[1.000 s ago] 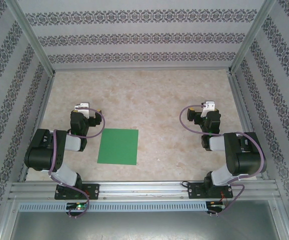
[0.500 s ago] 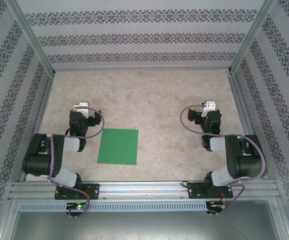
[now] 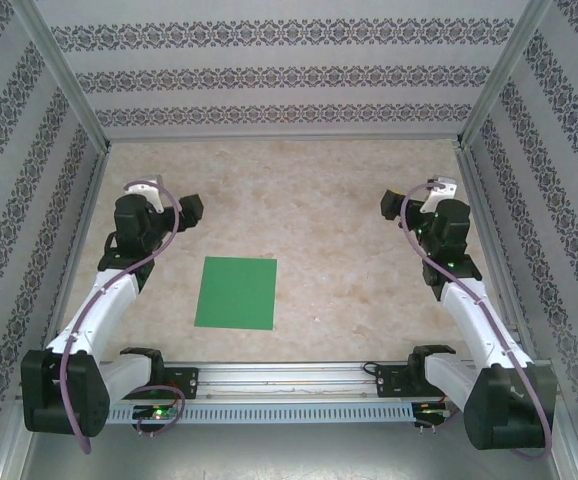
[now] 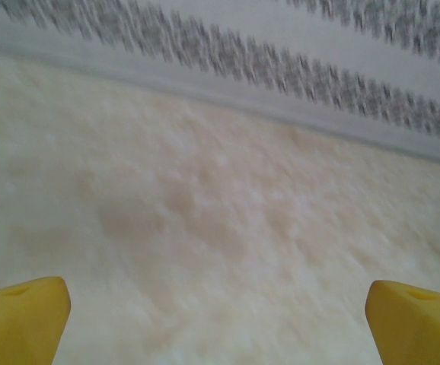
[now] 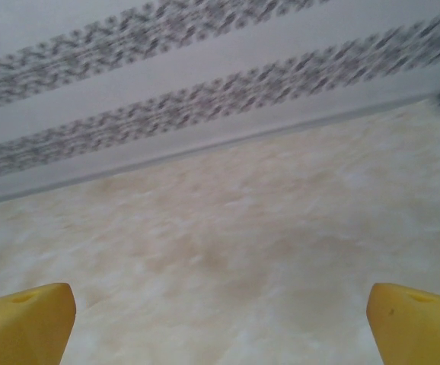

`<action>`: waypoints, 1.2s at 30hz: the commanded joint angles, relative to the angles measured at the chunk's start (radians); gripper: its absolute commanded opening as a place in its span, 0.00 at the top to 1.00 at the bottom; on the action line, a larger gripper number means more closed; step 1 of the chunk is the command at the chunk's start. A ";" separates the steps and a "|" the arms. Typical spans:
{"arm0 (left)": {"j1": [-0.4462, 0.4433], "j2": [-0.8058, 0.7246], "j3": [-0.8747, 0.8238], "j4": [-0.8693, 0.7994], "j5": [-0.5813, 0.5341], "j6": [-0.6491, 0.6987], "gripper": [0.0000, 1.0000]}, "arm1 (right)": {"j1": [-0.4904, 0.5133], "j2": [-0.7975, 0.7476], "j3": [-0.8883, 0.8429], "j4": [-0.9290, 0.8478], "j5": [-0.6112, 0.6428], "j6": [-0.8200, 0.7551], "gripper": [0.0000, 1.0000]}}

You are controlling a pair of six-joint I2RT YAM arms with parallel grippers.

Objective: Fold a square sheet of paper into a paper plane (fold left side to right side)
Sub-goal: Move the paper plane to the center of the table.

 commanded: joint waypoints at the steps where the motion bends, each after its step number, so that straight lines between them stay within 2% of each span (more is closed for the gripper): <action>1: -0.064 -0.020 0.013 -0.327 0.140 -0.100 0.00 | 0.001 0.010 0.029 -0.205 -0.236 0.124 0.02; 5: -0.190 -0.006 0.008 -0.444 0.166 -0.149 0.00 | 0.003 0.049 0.039 -0.250 -0.324 0.138 0.02; 8: -0.282 0.019 0.003 -0.484 0.129 -0.158 0.00 | 0.005 0.075 0.051 -0.274 -0.340 0.127 0.02; 14: -0.388 0.100 -0.022 -0.444 0.131 -0.193 0.05 | 0.009 0.097 0.059 -0.292 -0.308 0.132 0.02; 21: -0.433 0.248 -0.036 -0.331 0.160 -0.232 0.19 | 0.010 0.088 0.055 -0.332 -0.287 0.115 0.02; 27: -0.456 0.396 0.003 -0.331 0.162 -0.226 0.30 | 0.010 0.080 0.050 -0.357 -0.254 0.093 0.02; 36: -0.481 0.546 0.048 -0.293 0.147 -0.256 0.38 | 0.010 0.083 0.046 -0.374 -0.219 0.072 0.02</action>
